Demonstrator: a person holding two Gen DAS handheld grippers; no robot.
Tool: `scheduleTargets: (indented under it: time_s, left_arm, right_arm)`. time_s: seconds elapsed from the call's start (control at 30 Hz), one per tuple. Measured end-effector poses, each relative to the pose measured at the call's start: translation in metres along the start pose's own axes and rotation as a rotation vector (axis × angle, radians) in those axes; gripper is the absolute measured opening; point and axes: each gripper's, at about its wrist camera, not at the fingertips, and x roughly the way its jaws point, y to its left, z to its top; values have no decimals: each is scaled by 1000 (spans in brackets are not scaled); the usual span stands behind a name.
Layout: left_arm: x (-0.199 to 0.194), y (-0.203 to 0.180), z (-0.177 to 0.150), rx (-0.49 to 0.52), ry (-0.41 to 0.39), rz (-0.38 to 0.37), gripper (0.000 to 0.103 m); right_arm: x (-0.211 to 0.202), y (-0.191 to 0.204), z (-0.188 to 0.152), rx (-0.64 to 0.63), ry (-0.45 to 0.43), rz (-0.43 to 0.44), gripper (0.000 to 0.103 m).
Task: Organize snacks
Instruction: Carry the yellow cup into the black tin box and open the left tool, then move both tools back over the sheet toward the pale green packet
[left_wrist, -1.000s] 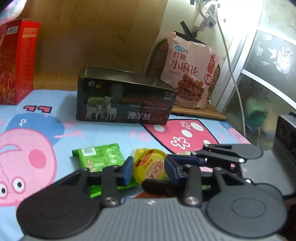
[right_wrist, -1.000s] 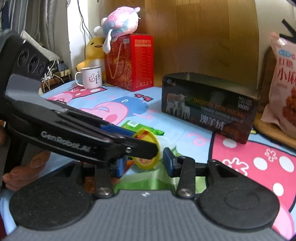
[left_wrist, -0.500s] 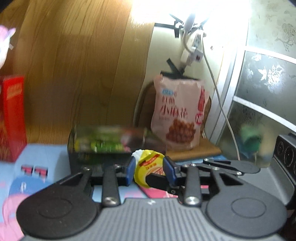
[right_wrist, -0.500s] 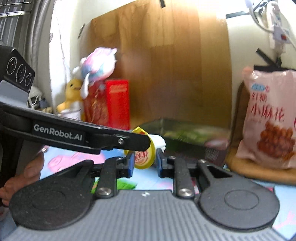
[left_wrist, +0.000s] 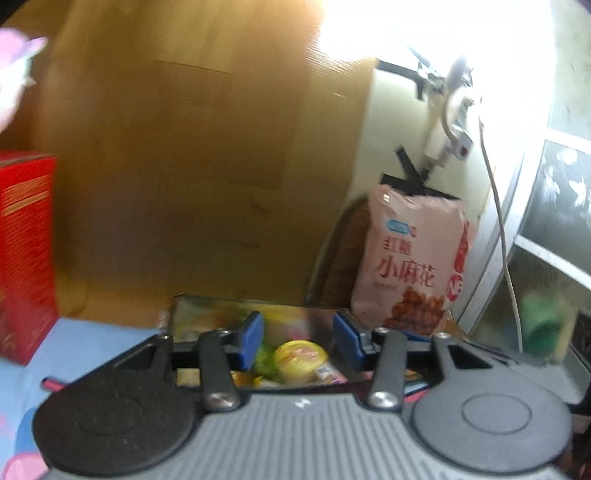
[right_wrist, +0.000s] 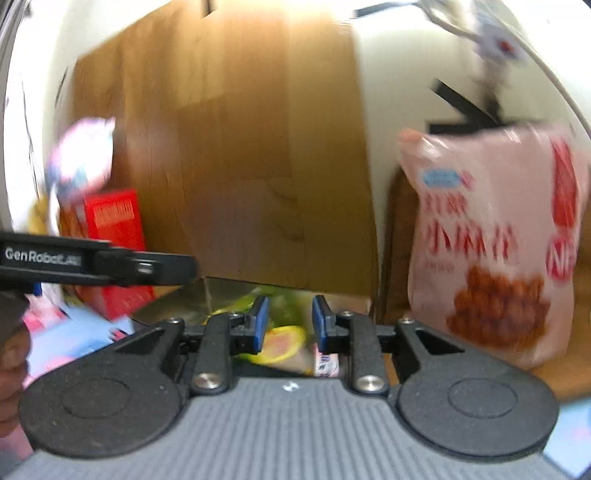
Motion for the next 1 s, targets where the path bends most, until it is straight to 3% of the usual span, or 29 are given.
scheduleTargets:
  time_s: [0.13,0.4,0.7,0.77,0.87,1.0]
  left_arm:
    - [-29,18,-16,-47,38,10,43]
    - [-81,22,-69,-108,149,-62,43]
    - [-110,-3,-105,-123,207,-164,43]
    - [-109,-7,-115,-134,231,-175,43]
    - [-112,-7,-125,-145,254,-163,42]
    - [-130,6,-125,-177,214,-130,42]
  right_arm:
    - [-32,-9,-21,68,30,50,37]
    - [-91,4,-76,158,177,163,38]
    - [-104,20,-96,329,299,275,40]
    - [-102,27,-100,343,306,282,40]
    - [-96,34,-100,367,309,295,32]
    - [-107,42,-86,338,230,266,23]
